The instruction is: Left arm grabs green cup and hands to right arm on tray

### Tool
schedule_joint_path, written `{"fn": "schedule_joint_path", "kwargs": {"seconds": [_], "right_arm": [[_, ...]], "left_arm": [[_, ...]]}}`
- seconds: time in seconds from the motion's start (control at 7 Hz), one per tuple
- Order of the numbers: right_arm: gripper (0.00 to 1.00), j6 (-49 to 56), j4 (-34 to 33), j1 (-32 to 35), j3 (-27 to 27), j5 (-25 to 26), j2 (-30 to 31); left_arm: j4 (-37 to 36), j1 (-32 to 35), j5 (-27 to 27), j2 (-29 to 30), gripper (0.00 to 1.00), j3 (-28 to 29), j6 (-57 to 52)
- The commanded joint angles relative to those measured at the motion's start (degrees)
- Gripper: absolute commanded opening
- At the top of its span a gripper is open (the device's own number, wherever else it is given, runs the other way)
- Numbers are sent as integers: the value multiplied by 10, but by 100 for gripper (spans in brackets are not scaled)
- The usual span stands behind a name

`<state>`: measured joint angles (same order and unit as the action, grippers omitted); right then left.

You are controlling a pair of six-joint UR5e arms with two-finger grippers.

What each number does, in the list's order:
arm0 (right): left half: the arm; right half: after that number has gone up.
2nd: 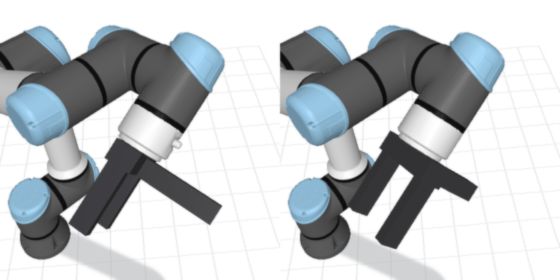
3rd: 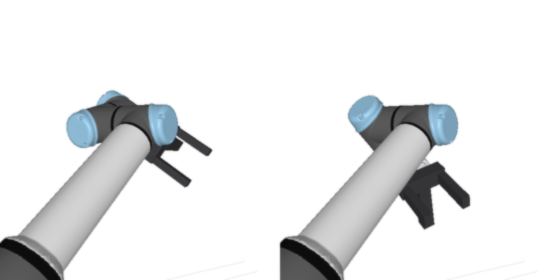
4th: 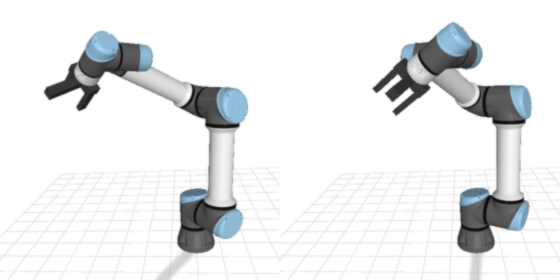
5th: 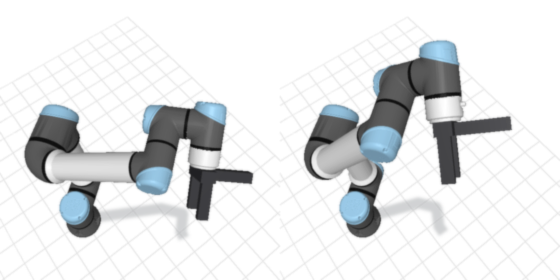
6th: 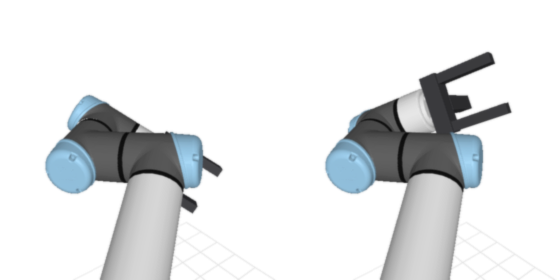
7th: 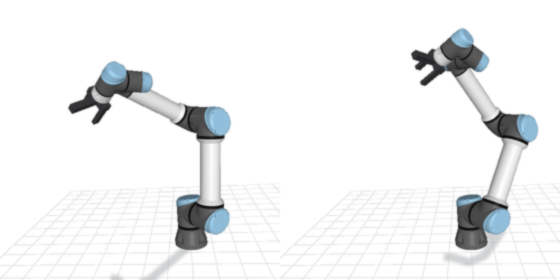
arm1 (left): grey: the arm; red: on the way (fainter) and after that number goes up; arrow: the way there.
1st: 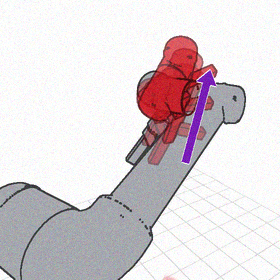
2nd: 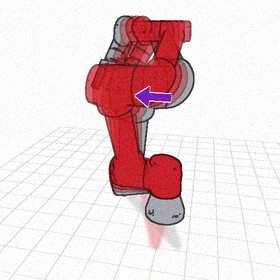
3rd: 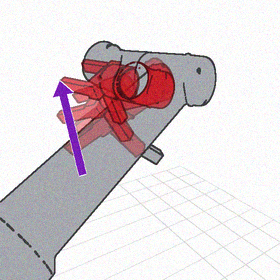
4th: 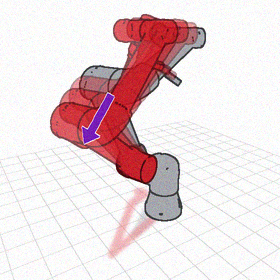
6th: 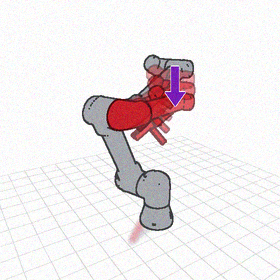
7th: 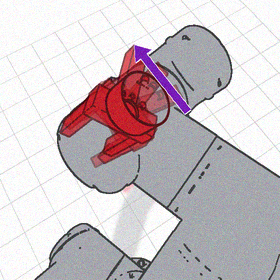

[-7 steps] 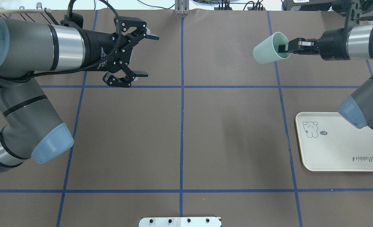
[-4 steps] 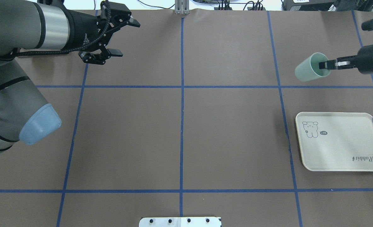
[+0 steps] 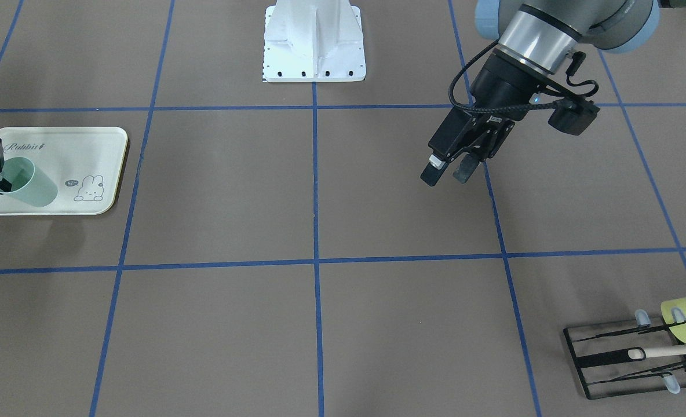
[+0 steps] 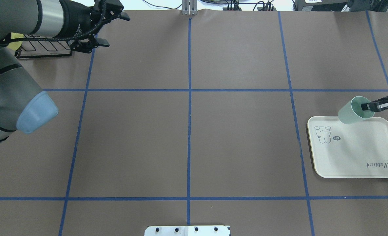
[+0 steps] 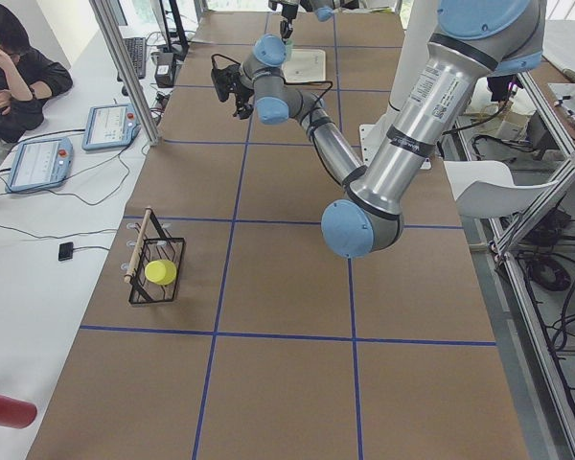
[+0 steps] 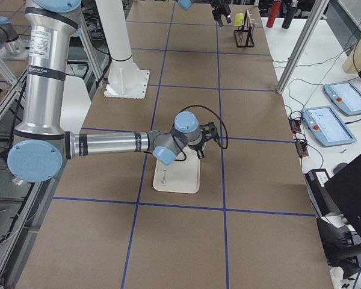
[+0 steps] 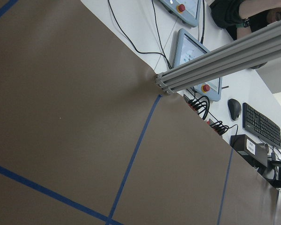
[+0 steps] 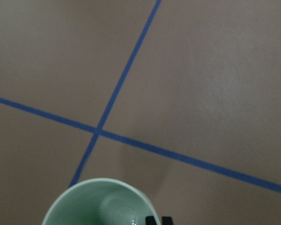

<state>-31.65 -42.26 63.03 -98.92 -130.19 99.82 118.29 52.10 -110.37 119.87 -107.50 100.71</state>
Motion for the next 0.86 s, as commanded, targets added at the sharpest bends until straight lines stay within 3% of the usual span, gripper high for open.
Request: {"fn": "schedule_joint_path", "kwargs": {"seconds": [0.0,0.71], "right_arm": [[0,8,-5,-30,-3,-7,36],[0,25,-5,-46,-1,5,55]], "left_arm": [[-2,19,-25,-2,99,16,-33],[-1,26,-27,-3,99,25,-37]]}}
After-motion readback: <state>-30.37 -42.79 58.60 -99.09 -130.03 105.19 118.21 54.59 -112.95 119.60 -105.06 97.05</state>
